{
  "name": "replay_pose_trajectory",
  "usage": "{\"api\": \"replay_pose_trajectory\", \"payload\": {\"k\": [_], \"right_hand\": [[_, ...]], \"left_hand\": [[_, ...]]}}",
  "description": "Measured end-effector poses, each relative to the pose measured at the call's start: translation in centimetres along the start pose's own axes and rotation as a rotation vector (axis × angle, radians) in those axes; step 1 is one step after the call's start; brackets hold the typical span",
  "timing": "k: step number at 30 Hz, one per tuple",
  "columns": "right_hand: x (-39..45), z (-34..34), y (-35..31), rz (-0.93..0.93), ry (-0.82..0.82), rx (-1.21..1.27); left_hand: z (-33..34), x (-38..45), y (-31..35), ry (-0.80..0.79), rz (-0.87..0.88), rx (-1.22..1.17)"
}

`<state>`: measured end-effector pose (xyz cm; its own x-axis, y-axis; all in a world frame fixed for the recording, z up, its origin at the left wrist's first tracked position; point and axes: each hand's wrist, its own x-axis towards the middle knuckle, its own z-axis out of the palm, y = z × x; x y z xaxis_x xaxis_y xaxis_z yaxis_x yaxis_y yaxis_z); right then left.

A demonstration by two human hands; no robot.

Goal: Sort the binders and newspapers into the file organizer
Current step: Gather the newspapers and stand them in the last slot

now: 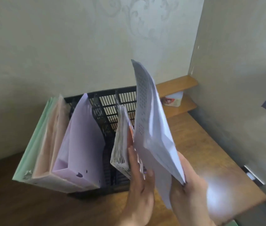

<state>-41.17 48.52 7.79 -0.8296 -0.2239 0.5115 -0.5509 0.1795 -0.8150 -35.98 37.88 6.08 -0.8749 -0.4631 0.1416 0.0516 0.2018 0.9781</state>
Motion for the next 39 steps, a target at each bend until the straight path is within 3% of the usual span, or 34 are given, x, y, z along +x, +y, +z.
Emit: {"api": "replay_pose_trajectory", "payload": {"k": [2, 9, 13, 15, 17, 20, 23, 27, 32, 36, 39], "right_hand": [[1.0, 2.9, -0.8, 0.078, -0.068, 0.033], [1.8, 9.8, 3.2, 0.26, -0.152, 0.078], [-0.1, 10.8, 5.7, 0.358, -0.38, 0.166], [-1.0, 10.8, 6.6, 0.387, -0.527, 0.026], [-1.4, 10.5, 6.8, 0.366, -0.644, -0.157], [-1.5, 9.7, 6.5, 0.285, -0.715, -0.265], [-2.0, 8.3, 6.2, 0.199, -0.76, -0.254], [-3.6, 6.4, 7.9, 0.075, -0.974, -0.428], [-3.3, 5.5, 9.1, -0.217, -0.881, -0.739], [-3.4, 5.8, 11.1, -0.278, -0.932, -0.802], [-3.7, 6.3, 11.1, -0.27, -0.864, -0.751]], "left_hand": [[-0.5, -0.3, -0.2, -0.018, 0.048, 0.023], [-2.5, -3.2, -2.9, -0.122, -0.071, 0.006], [-4.1, -3.6, -3.9, -0.003, 0.148, 0.147], [-4.9, -3.6, -4.7, 0.109, 0.241, 0.172], [-5.5, -3.4, -5.4, 0.242, 0.229, 0.169], [-5.6, -2.3, -6.4, 0.352, 0.079, 0.115], [-5.7, -0.5, -6.9, 0.283, 0.016, 0.02], [-6.7, 0.9, -7.8, 0.057, -0.102, 0.152], [-7.4, 0.8, -9.9, -0.108, -0.094, 0.552], [-7.2, 0.4, -11.5, -0.104, -0.019, 0.787], [-6.6, 0.3, -11.8, -0.093, 0.073, 0.834]]}}
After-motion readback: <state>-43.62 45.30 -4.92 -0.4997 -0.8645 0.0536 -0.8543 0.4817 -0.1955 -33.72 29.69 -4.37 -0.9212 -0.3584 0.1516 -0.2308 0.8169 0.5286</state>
